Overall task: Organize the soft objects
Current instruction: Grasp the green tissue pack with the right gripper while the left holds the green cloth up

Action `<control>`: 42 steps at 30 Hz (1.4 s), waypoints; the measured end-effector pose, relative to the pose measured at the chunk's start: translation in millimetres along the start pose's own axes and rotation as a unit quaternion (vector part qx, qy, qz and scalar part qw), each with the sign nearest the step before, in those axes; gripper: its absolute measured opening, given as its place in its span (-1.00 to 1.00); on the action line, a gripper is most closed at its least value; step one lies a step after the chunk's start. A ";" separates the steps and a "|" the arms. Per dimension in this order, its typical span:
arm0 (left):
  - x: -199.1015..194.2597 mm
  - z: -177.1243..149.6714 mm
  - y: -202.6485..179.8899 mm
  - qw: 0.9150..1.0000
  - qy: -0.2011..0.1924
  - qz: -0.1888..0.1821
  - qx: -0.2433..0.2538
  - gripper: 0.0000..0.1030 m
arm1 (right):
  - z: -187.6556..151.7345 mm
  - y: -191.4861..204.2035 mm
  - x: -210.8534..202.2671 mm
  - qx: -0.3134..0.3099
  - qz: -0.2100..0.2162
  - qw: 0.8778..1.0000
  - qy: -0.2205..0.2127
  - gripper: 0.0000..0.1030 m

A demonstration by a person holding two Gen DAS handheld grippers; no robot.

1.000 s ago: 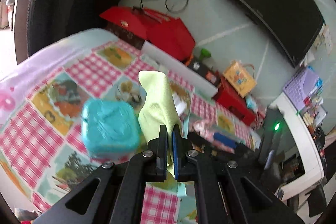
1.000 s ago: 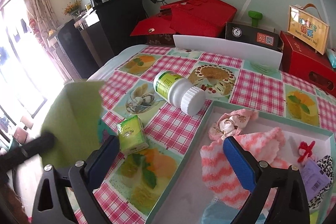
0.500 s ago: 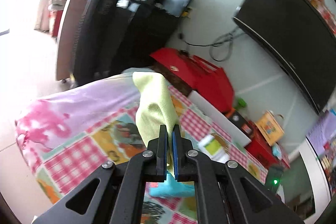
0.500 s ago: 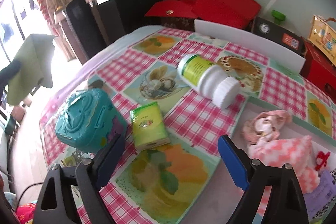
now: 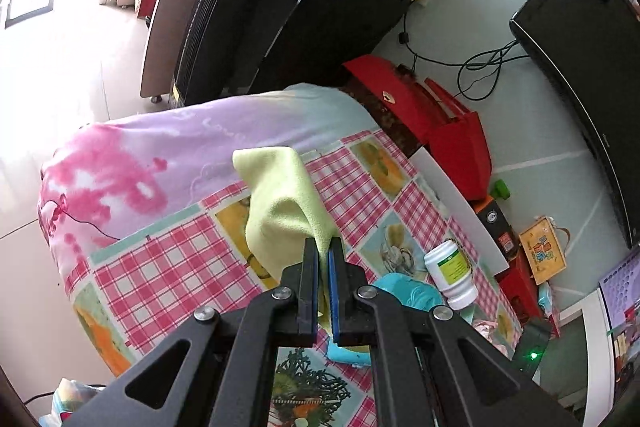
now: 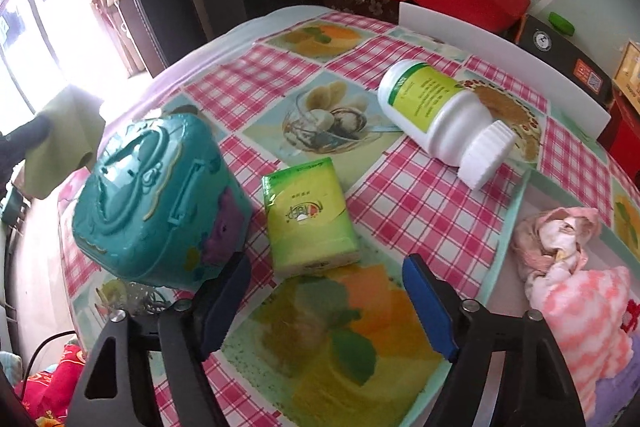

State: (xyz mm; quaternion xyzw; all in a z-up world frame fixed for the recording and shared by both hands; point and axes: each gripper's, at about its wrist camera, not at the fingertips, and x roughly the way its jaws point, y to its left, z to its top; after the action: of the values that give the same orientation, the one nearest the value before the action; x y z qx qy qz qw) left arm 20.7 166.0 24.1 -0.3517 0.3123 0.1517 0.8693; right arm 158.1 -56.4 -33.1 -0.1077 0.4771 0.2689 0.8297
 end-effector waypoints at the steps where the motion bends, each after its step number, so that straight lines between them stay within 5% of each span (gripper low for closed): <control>1: 0.6 -0.1 -0.5 1.000 0.002 0.000 0.001 -0.92 | 0.4 1.0 2.0 -0.001 -0.001 1.000 0.001 0.49; 11: 6.3 0.1 3.4 1.000 0.014 0.002 -0.004 -0.92 | 4.1 8.0 16.0 -0.009 -0.007 1.000 0.010 0.20; 19: 9.7 -0.6 2.6 1.000 0.020 0.004 -0.002 -0.92 | 4.3 10.2 17.5 -0.017 -0.007 1.000 0.009 0.19; 21: 10.2 -0.9 2.1 1.000 0.021 0.004 0.000 -0.92 | 4.3 10.4 17.4 -0.019 -0.005 1.000 0.008 0.00; 42: -1.8 -1.1 -11.7 1.000 0.009 -0.003 0.019 -0.92 | -0.6 3.0 -16.1 -0.011 -0.007 1.000 -0.015 -0.01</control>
State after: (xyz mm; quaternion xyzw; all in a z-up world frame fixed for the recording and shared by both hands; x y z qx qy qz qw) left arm 24.6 156.9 30.7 -0.3371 0.3215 0.1400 0.8737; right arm 149.5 -59.7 -19.5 -0.1159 0.4608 0.2703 0.8374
